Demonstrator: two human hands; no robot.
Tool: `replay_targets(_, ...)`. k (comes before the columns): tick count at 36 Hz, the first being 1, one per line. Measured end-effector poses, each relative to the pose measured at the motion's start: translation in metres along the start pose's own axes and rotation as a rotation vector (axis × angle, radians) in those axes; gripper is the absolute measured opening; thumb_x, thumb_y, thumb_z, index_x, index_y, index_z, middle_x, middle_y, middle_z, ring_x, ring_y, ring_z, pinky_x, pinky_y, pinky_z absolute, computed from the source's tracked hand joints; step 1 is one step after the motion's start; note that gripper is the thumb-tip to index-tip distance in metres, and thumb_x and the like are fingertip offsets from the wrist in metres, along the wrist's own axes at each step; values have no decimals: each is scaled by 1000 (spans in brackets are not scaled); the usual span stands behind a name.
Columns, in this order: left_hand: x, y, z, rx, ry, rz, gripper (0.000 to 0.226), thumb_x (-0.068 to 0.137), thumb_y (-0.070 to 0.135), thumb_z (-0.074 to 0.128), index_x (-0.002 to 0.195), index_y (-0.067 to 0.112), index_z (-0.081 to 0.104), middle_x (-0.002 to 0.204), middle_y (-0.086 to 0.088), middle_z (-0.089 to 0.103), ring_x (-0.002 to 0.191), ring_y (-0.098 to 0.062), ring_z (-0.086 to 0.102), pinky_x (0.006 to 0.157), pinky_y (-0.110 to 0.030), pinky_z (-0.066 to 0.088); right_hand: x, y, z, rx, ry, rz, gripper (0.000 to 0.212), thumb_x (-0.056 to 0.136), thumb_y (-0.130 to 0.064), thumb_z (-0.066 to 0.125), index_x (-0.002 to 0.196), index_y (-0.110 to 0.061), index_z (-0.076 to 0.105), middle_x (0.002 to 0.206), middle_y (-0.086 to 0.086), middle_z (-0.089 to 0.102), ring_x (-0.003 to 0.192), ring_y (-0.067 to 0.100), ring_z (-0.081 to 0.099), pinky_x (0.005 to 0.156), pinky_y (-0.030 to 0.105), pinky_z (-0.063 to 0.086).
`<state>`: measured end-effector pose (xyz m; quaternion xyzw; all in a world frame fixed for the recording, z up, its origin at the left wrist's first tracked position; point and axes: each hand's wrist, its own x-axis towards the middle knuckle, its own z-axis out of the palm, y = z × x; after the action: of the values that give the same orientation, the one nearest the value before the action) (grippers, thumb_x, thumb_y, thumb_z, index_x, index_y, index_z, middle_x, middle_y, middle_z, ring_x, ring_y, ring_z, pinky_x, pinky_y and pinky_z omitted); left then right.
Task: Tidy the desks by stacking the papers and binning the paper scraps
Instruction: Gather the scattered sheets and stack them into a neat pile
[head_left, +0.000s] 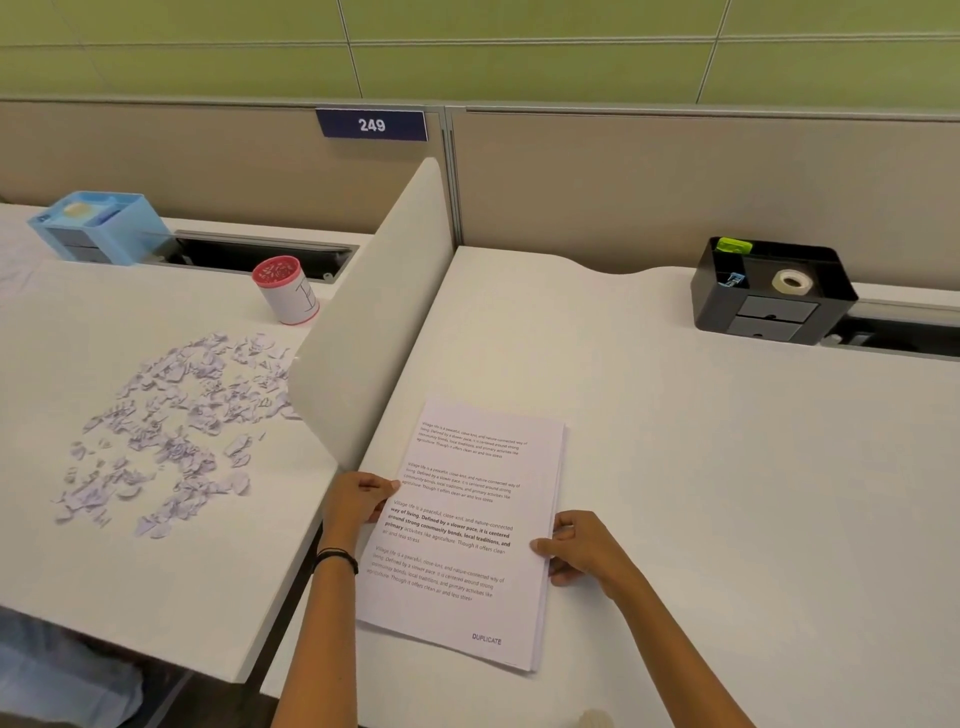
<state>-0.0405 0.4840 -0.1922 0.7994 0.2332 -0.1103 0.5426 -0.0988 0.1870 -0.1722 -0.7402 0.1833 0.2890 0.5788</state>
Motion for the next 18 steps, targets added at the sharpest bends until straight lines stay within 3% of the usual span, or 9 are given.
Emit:
replay_targets(4, 0, -1, 0, 3, -4, 12, 16, 82, 13, 71, 81, -2, 68, 76, -15, 70, 65, -24, 65, 59, -28, 54, 1, 1, -1, 26, 37, -14, 29, 75, -7, 74, 97, 6, 60, 83, 21, 68, 59, 24, 64, 52, 29, 54)
replay_targets(12, 1, 0, 1, 5, -6, 9, 15, 82, 12, 71, 81, -2, 67, 72, -12, 70, 62, -22, 65, 55, -25, 55, 4, -1, -2, 49, 53, -29, 19, 75, -2, 74, 84, 0, 57, 61, 8, 57, 52, 22, 57, 49, 29, 52)
replay_targets(18, 2, 4, 3, -17, 6, 38, 14, 83, 10, 70, 82, -3, 67, 74, -14, 69, 66, -24, 64, 56, -24, 54, 7, -1, -1, 42, 67, -39, 21, 75, -4, 74, 90, 2, 59, 68, 10, 61, 58, 23, 61, 51, 29, 54)
